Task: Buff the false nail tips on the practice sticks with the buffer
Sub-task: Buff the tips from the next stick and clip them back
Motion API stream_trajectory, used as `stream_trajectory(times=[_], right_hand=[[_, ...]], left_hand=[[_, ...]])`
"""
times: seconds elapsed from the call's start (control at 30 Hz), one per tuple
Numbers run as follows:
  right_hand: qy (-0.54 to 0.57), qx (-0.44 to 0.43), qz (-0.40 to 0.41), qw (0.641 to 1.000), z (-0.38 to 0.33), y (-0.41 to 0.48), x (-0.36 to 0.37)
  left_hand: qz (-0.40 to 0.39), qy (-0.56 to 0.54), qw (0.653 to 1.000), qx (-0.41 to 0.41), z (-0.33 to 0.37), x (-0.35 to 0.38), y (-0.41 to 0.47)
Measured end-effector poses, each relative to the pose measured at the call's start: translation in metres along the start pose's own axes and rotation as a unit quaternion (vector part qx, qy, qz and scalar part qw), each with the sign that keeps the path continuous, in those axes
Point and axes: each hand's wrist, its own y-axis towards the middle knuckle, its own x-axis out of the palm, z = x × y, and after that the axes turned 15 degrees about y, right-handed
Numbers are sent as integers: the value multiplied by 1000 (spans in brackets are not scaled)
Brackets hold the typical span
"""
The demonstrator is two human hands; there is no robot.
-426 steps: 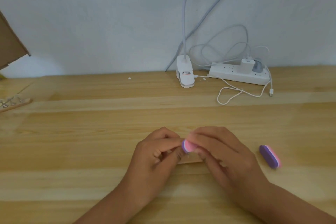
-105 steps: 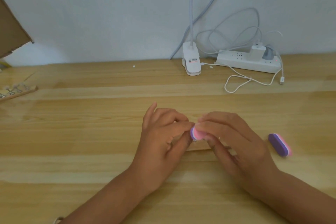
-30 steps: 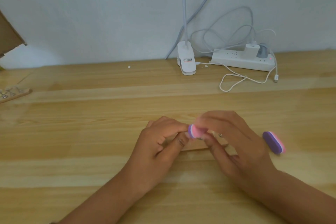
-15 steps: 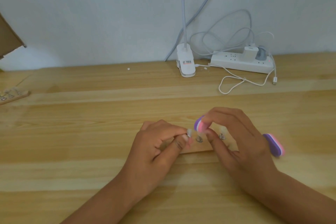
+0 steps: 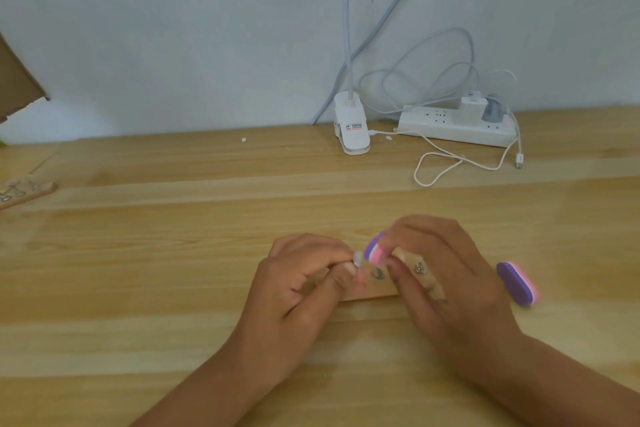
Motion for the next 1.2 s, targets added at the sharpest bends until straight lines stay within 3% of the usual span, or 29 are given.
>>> stream_trajectory(times=[0.07,0.2,0.33,0.47,0.63,0.77,0.93,1.07,1.2], right_hand=[[0,18,21,1000,1,2,-3],[11,-41,-3,999,-5,-3,2],[-6,27,22,999,4,3,-3],[30,-48,-13,998,-5,-4,2],[2,7,15,1000,4,1,-3],[39,-65,-27,997,-6,-3,0],[22,-19,-4,1000,2,2,-4],[37,-69,-17,997,-3,-4,0],[28,5,16,999,2,-1,-4]], left_hand=[[1,-4,1000,0,1,0,0],[-1,8,1000,31,2,2,0],[10,-10,1000,26,2,1,0],[-9,-13,999,37,4,1,1],[-26,-25,999,-8,2,1,-1],[-51,-50,997,10,2,4,-1],[-76,-94,993,9,2,4,-2],[-81,-111,990,15,2,5,-1],[-71,-120,990,12,1,4,-2]])
